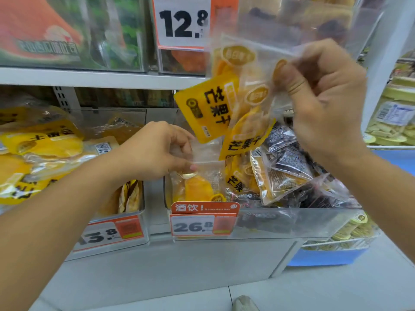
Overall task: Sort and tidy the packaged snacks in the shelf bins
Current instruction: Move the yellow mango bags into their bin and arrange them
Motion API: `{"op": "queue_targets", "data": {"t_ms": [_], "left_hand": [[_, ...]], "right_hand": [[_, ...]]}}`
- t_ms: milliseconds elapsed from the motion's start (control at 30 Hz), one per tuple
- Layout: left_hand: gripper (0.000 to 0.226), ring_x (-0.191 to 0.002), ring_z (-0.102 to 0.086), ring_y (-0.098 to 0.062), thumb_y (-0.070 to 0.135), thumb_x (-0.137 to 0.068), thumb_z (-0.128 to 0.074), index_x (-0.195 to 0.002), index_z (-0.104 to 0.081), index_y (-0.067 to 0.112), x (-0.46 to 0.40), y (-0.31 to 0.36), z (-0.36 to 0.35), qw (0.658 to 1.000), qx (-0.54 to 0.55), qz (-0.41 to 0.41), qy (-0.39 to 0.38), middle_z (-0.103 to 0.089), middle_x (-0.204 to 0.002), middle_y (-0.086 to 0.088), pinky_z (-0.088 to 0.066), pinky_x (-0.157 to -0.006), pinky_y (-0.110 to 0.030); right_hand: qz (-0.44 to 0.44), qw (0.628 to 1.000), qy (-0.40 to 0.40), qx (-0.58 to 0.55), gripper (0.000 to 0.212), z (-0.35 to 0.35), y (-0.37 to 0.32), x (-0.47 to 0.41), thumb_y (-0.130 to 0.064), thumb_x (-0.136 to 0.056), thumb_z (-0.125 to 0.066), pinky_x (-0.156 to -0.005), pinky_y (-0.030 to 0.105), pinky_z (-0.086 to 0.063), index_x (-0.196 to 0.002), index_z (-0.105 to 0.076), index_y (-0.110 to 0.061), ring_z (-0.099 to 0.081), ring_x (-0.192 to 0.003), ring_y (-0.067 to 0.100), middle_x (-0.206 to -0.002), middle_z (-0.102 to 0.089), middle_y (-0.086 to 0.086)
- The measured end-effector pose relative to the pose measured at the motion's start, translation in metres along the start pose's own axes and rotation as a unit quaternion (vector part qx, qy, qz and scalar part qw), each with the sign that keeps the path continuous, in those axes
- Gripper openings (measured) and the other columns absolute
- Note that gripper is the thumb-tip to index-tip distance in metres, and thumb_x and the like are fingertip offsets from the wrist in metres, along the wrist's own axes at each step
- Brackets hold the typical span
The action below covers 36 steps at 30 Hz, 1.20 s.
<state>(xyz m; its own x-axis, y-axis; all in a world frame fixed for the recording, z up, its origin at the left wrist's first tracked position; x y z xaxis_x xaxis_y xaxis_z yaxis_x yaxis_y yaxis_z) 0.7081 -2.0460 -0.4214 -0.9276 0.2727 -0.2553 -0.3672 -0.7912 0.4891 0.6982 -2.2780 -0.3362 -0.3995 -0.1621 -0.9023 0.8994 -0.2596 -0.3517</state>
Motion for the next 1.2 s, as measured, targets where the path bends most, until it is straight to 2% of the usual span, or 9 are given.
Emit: {"op": "queue_targets", "data": {"t_ms": [67,200,300,433,533,667,933,1033,1200], "left_hand": [[0.012,-0.094,-0.056,0.011,0.034,-0.074,-0.086,-0.072,-0.075,0.031,-0.001,-0.002,0.0,1.0,0.001,-0.005,-0.006,-0.058,-0.09,0.03,-0.037,-0.09,-0.022],[0.016,-0.095,-0.067,-0.001,0.045,-0.077,-0.08,-0.092,-0.075,0.044,0.001,-0.002,0.002,0.999,0.037,-0.024,-0.025,-0.073,-0.098,0.021,-0.053,-0.088,-0.037],[0.031,-0.104,-0.07,-0.014,0.051,-0.077,-0.078,-0.102,-0.074,0.034,0.003,-0.006,0.004,0.991,0.122,-0.026,-0.039,-0.075,-0.106,0.011,-0.053,-0.096,-0.05],[0.026,-0.11,-0.067,-0.012,0.031,-0.106,-0.045,-0.11,-0.07,0.026,0.001,-0.009,0.011,0.976,0.214,0.017,0.031,-0.075,-0.11,0.006,-0.043,-0.109,-0.046],[0.041,-0.111,-0.067,-0.011,0.054,-0.095,-0.05,-0.119,-0.064,0.024,0.004,0.006,0.013,0.95,0.309,0.011,0.037,-0.074,-0.112,0.005,-0.042,-0.109,-0.038],[0.068,-0.102,-0.071,-0.014,0.028,-0.063,-0.094,-0.119,-0.055,0.023,0.003,0.016,0.003,0.965,0.258,-0.026,0.046,-0.073,-0.107,0.002,-0.055,-0.093,-0.034],[0.085,-0.096,-0.067,-0.004,0.023,-0.057,-0.095,-0.124,-0.041,0.031,0.021,0.017,-0.002,0.991,0.13,-0.018,0.03,-0.063,-0.095,0.01,-0.056,-0.087,-0.033],[0.066,-0.085,-0.067,-0.002,0.038,-0.07,-0.085,-0.122,-0.045,0.04,0.028,0.024,-0.001,0.992,0.107,-0.045,0.056,-0.062,-0.094,0.016,-0.051,-0.078,-0.024],[0.049,-0.082,-0.067,-0.002,0.031,-0.076,-0.083,-0.113,-0.052,0.039,0.028,0.022,0.002,0.998,0.036,-0.039,0.025,-0.068,-0.094,0.016,-0.056,-0.074,-0.03]], "right_hand": [[-0.018,1.0,-0.001,-0.015,0.012,0.008,0.0,-0.003,-0.015,-0.099,-0.062,-0.065,0.027,-0.051,-0.09,-0.054,-0.016,-0.063,-0.07,0.016,-0.079,-0.063,0.01],[-0.081,0.995,-0.051,-0.032,0.017,-0.006,0.011,0.014,-0.01,-0.097,-0.064,-0.06,0.024,-0.047,-0.086,-0.056,-0.019,-0.056,-0.064,0.006,-0.072,-0.061,-0.004],[-0.1,0.99,-0.094,0.007,0.016,-0.023,0.021,0.031,-0.004,-0.093,-0.067,-0.062,0.014,-0.043,-0.085,-0.057,-0.015,-0.051,-0.062,-0.002,-0.07,-0.059,-0.004],[-0.107,0.992,-0.065,0.033,0.012,-0.02,0.03,0.026,-0.007,-0.095,-0.065,-0.065,0.014,-0.044,-0.088,-0.058,-0.013,-0.054,-0.066,-0.004,-0.074,-0.06,-0.009],[-0.067,0.994,-0.065,0.058,0.007,-0.018,0.03,0.018,-0.01,-0.095,-0.064,-0.066,0.031,-0.052,-0.09,-0.059,-0.01,-0.062,-0.07,0.014,-0.077,-0.066,0.004],[-0.024,0.994,-0.092,0.058,0.012,-0.027,0.024,0.015,-0.014,-0.095,-0.065,-0.066,0.043,-0.052,-0.09,-0.06,-0.004,-0.063,-0.071,0.029,-0.078,-0.066,0.016],[-0.043,0.979,-0.175,0.094,0.028,-0.024,0.03,0.04,-0.027,-0.089,-0.074,-0.051,0.029,-0.055,-0.089,-0.065,-0.001,-0.067,-0.057,0.009,-0.071,-0.07,0.001],[-0.102,0.964,-0.232,0.078,0.035,-0.024,0.029,0.043,-0.035,-0.077,-0.078,-0.05,0.013,-0.047,-0.092,-0.067,-0.006,-0.06,-0.051,0.003,-0.066,-0.067,0.001],[-0.188,0.92,-0.341,0.055,0.05,-0.025,0.027,0.043,-0.05,-0.065,-0.078,-0.058,0.029,-0.058,-0.104,-0.068,-0.02,-0.067,-0.061,0.019,-0.077,-0.072,-0.002]]}}
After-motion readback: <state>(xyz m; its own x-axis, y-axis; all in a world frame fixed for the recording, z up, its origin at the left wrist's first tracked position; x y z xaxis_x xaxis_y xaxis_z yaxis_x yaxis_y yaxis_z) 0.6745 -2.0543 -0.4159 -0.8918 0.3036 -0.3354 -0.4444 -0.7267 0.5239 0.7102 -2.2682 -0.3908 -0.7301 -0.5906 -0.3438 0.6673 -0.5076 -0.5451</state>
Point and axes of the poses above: each hand's wrist, its own x-axis away from the middle knuckle, its own z-axis out of the back of the hand, y = z × x, the point moved 5 cm from there along -x, towards the middle knuckle
